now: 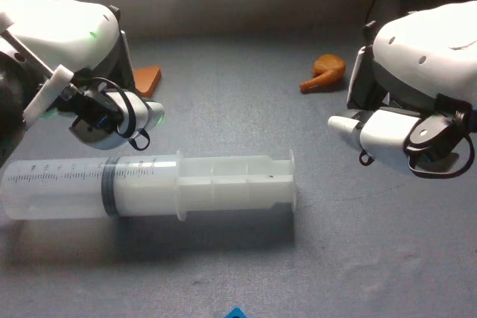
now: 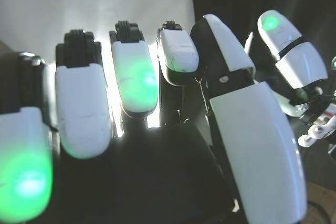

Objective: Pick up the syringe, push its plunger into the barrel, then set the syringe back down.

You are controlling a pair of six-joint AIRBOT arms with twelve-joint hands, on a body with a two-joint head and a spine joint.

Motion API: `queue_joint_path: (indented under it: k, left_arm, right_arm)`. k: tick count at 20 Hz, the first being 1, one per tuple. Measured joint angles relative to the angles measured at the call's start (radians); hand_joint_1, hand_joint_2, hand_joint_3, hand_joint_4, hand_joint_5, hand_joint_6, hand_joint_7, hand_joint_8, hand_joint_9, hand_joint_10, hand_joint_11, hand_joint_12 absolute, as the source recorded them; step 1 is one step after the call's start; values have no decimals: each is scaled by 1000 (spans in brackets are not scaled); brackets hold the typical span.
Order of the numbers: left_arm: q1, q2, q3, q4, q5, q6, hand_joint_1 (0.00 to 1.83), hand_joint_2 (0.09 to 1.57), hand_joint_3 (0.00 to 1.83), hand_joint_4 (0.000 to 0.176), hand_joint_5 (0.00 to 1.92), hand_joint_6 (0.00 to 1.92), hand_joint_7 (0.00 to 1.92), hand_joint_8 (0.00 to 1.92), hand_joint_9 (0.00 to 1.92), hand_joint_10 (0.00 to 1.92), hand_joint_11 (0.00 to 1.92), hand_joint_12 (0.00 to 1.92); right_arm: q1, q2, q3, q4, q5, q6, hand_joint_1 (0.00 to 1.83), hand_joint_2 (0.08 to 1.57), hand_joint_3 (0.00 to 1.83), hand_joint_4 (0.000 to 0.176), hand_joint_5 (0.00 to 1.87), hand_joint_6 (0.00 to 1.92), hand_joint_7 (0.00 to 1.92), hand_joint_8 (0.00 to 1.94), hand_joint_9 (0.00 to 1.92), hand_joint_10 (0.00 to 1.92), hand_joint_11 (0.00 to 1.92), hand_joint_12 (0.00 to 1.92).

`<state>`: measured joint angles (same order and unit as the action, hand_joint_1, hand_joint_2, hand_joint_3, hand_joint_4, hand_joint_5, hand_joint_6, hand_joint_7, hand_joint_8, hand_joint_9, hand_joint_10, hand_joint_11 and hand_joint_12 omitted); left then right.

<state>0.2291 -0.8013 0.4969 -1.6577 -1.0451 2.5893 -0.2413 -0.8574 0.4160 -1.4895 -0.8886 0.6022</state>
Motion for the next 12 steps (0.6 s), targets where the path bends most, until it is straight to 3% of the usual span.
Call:
queue_joint_path:
  k: [3,5,12]
  left_arm:
    - [0,0,2,-4,-6,4,14,1150,7,0,143,3,138,4,149,8,0,568]
    - [0,0,2,-7,-3,6,15,1149,5,0,142,2,138,3,149,7,0,569]
    - [57,0,-29,0,-20,10,48,1134,0,0,149,0,152,1,170,5,0,606]
  right_arm:
    - [-2,0,0,2,-4,0,0,1057,12,0,109,1,134,0,82,1,0,397]
    - [-2,0,0,5,1,2,0,1061,3,0,66,0,84,0,38,0,0,308]
    - [-6,0,0,-7,-3,36,0,1065,2,0,111,7,112,4,61,5,0,335]
